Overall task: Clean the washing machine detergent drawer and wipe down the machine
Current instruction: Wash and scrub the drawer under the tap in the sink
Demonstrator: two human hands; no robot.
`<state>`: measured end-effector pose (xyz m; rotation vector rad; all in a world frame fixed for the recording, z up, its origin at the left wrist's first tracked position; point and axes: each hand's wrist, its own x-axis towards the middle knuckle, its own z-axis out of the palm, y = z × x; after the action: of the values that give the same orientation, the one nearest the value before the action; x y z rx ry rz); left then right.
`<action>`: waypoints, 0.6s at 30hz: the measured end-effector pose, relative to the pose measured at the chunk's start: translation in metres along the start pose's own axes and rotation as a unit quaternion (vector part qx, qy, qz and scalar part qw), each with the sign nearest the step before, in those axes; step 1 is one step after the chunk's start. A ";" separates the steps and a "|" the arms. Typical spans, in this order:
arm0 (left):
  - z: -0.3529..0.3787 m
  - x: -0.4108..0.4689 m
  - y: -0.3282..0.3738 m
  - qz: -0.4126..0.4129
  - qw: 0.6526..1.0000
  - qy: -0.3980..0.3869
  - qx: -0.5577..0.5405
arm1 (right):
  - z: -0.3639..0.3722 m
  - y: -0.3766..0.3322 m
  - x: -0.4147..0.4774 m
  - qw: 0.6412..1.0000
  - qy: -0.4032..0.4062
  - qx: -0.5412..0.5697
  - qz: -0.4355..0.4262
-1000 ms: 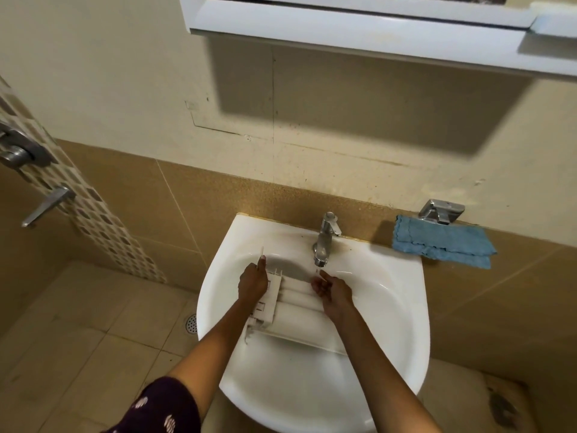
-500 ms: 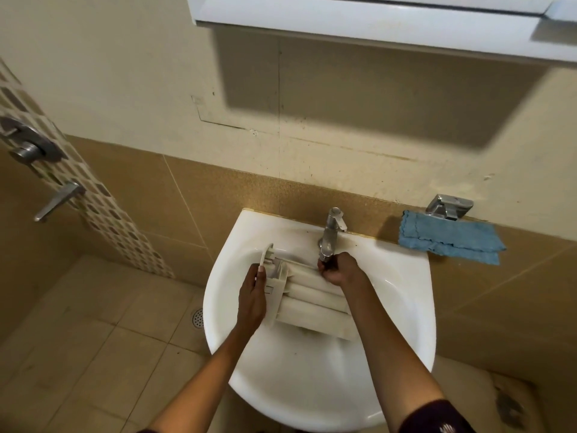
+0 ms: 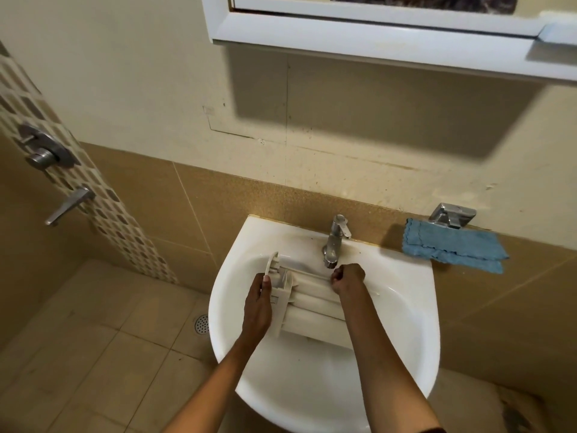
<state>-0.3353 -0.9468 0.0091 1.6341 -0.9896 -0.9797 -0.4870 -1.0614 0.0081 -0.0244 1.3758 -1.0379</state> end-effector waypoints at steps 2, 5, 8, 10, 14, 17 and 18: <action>-0.002 -0.002 0.002 -0.002 1.000 -0.007 -0.007 | -0.009 -0.002 -0.001 0.999 -0.008 0.034 0.024; -0.006 -0.004 0.005 -0.005 0.999 -0.024 -0.020 | -0.009 -0.008 -0.025 0.990 -0.053 0.112 0.067; -0.010 -0.005 0.006 -0.011 0.998 -0.042 -0.035 | 0.007 -0.008 -0.059 0.984 -0.159 -0.074 0.023; -0.011 -0.005 0.004 -0.015 0.998 -0.050 -0.045 | 0.024 -0.003 -0.074 0.935 -0.209 -0.285 -0.033; -0.011 -0.003 0.006 -0.012 0.996 -0.065 -0.063 | 0.051 0.001 -0.073 0.769 -0.197 -0.590 -0.146; -0.011 -0.005 0.008 -0.016 0.993 -0.046 -0.107 | 0.054 0.005 -0.059 0.646 -0.181 -0.707 -0.224; -0.010 -0.006 0.008 -0.020 0.991 -0.025 -0.128 | 0.052 0.005 -0.057 0.648 -0.175 -0.703 -0.236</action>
<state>-0.3290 -0.9400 0.0199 1.4264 -0.8301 -1.1298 -0.4334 -1.0519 0.0632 -1.7280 1.5027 -0.0557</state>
